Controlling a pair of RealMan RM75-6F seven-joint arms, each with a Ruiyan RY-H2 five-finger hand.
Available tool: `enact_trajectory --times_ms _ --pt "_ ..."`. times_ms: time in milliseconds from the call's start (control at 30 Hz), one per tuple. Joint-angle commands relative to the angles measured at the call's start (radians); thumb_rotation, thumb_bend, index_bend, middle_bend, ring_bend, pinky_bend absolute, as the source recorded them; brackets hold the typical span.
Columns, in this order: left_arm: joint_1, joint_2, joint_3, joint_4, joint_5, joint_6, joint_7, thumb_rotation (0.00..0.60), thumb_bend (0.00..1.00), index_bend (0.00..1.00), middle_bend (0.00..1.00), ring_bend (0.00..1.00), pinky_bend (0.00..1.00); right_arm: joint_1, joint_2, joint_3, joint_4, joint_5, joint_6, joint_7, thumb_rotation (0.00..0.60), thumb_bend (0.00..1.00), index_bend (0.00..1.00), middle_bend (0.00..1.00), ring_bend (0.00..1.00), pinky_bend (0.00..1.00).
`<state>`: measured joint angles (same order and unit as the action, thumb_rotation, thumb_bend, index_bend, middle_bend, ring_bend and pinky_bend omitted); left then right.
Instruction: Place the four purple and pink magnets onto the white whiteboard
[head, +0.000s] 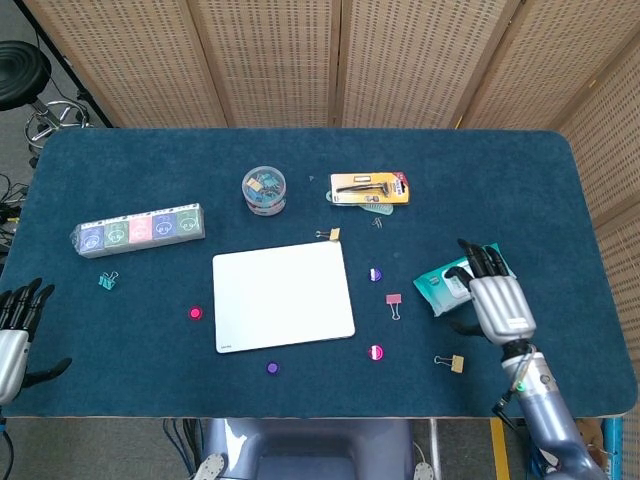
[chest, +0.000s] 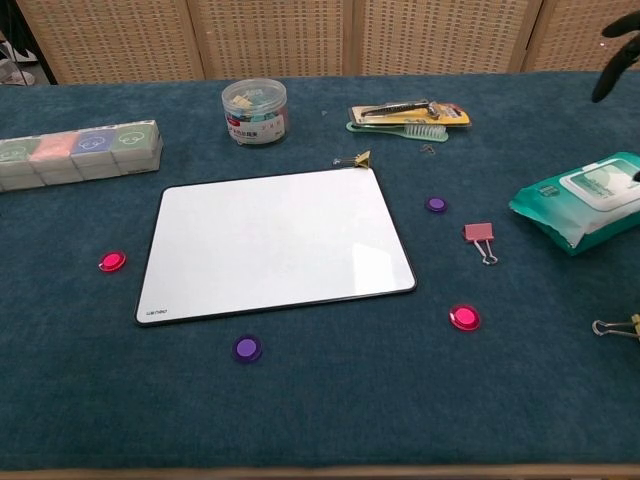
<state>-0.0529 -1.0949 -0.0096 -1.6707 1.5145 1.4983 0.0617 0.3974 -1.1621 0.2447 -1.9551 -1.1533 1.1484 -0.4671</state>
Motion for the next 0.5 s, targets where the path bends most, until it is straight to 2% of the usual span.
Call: enact_trajectory --times_ms 33,167,367,500 --pt "-0.002 0.001 0.001 0.0 -0.002 -0.007 -0.003 0.6 0.0 0.0 0.0 0.0 0.0 0.1 -0.089 0.049 0.04 0.146 -0.055 -0.109 0.6 0.0 0.33 0.0 0.0 0.0" --pt "-0.004 0.003 -0.001 0.0 -0.006 -0.012 -0.008 0.6 0.0 0.0 0.0 0.0 0.0 0.172 -0.145 0.056 0.079 0.262 -0.069 -0.185 0.6 0.0 0.35 0.0 0.0 0.0" --pt "-0.005 0.007 -0.003 -0.001 -0.013 -0.015 -0.018 0.6 0.0 0.0 0.0 0.0 0.0 0.264 -0.24 0.06 0.159 0.373 -0.072 -0.251 0.6 0.01 0.38 0.0 0.0 0.0" --pt "-0.007 0.011 -0.008 0.0 -0.021 -0.019 -0.028 0.6 0.0 0.0 0.0 0.0 0.0 0.315 -0.3 0.064 0.219 0.429 -0.071 -0.271 0.6 0.08 0.4 0.0 0.0 0.0"
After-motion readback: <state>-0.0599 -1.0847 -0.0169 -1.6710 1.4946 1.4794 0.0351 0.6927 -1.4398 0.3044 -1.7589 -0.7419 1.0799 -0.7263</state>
